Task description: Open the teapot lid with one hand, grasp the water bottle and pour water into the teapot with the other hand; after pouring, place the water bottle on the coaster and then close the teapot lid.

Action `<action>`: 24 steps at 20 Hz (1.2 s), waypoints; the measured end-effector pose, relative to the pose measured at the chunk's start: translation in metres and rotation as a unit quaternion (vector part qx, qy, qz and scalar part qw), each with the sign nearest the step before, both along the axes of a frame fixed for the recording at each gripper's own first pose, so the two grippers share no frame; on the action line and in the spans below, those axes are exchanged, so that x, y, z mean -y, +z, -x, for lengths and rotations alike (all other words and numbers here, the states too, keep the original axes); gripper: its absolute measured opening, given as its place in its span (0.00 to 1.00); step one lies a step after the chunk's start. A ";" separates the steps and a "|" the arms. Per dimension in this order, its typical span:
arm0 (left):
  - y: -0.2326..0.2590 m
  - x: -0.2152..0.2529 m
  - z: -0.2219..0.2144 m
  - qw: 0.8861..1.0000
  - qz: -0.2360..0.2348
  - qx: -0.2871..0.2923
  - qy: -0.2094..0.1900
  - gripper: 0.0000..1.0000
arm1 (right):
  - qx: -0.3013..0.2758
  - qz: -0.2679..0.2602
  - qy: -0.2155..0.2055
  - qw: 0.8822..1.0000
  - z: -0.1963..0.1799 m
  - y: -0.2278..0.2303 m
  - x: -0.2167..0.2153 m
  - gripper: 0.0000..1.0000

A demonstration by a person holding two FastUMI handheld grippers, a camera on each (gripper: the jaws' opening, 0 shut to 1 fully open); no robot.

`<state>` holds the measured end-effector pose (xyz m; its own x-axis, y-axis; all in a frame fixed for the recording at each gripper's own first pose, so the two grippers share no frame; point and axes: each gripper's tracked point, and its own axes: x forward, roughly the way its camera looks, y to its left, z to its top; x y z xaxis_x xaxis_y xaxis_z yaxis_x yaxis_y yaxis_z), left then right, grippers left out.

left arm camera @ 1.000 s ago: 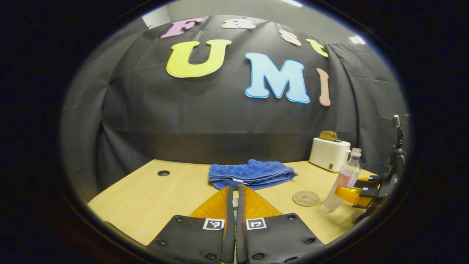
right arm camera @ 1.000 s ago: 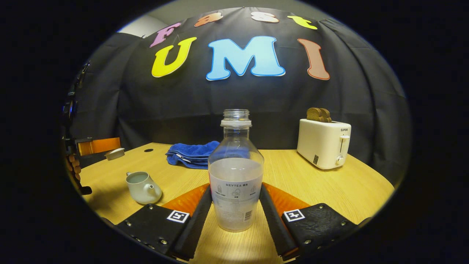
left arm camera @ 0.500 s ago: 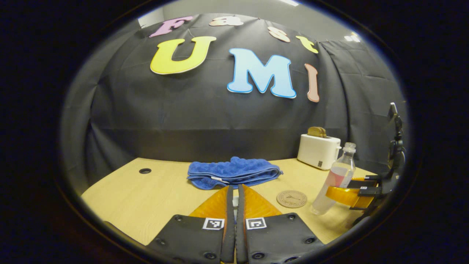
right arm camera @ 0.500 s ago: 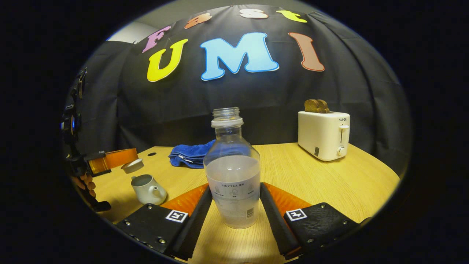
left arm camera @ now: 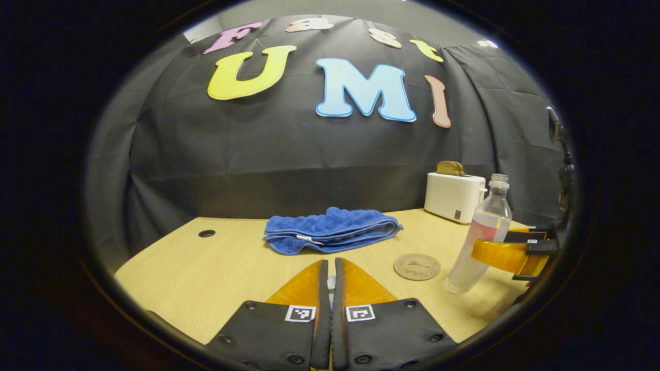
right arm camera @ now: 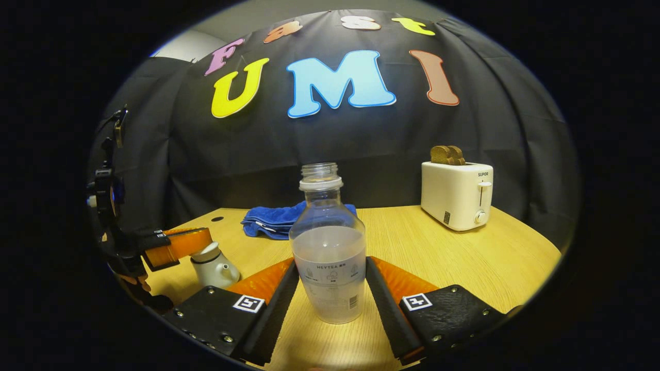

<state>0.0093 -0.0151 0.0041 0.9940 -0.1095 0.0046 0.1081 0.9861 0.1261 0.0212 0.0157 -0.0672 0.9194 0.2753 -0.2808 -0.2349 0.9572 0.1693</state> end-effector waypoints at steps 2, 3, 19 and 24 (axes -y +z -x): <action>-0.003 -0.002 0.001 1.000 -0.002 -0.002 0.006 0.07 | 0.000 -0.002 0.001 1.000 0.000 0.000 0.000 0.82; -0.006 -0.002 0.000 1.000 0.001 -0.001 0.007 0.07 | 0.000 -0.002 0.001 1.000 0.000 0.000 0.000 0.82; 0.007 -0.001 0.019 0.999 0.035 0.029 0.008 0.32 | 0.019 -0.003 -0.011 1.000 0.003 0.008 0.004 0.95; 0.013 -0.010 0.045 0.998 0.041 0.046 0.022 0.38 | 0.046 0.010 -0.031 0.998 0.010 0.016 0.012 0.95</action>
